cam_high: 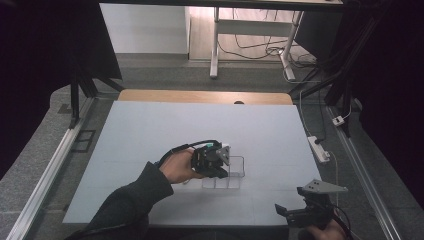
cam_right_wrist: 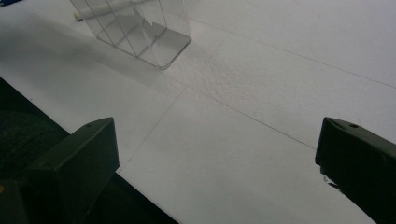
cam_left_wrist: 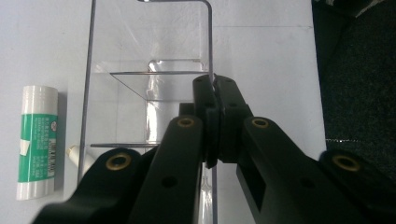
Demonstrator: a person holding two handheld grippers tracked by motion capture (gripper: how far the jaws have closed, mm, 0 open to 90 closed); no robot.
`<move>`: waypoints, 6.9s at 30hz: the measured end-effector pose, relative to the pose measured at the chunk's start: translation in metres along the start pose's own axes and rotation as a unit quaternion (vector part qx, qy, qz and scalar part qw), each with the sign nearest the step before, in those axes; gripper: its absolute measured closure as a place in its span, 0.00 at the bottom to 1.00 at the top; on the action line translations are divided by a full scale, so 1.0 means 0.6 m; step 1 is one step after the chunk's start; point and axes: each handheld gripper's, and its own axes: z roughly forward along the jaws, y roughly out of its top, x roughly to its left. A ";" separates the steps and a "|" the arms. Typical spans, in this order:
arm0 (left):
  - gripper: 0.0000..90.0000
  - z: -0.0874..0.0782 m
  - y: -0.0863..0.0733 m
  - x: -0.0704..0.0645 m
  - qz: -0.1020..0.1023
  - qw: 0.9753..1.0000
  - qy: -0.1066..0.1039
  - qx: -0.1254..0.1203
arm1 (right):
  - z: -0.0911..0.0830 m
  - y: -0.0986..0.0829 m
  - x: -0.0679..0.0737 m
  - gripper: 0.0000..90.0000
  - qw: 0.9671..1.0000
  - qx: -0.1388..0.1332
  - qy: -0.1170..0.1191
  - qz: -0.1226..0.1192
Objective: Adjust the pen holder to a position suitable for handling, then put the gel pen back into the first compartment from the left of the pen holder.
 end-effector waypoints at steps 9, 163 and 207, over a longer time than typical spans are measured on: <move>0.97 0.001 -0.005 0.001 0.008 1.000 0.000 -0.013 | 0.000 0.000 0.000 0.00 1.000 0.001 0.000 0.000; 0.88 -0.063 -0.384 -0.075 -0.395 0.909 0.128 0.019 | 0.002 0.002 0.007 0.00 1.000 0.010 -0.002 -0.014; 0.88 -0.096 -0.106 -0.106 -0.127 0.992 0.003 -0.002 | 0.070 0.162 0.156 0.06 0.963 0.026 0.144 -0.225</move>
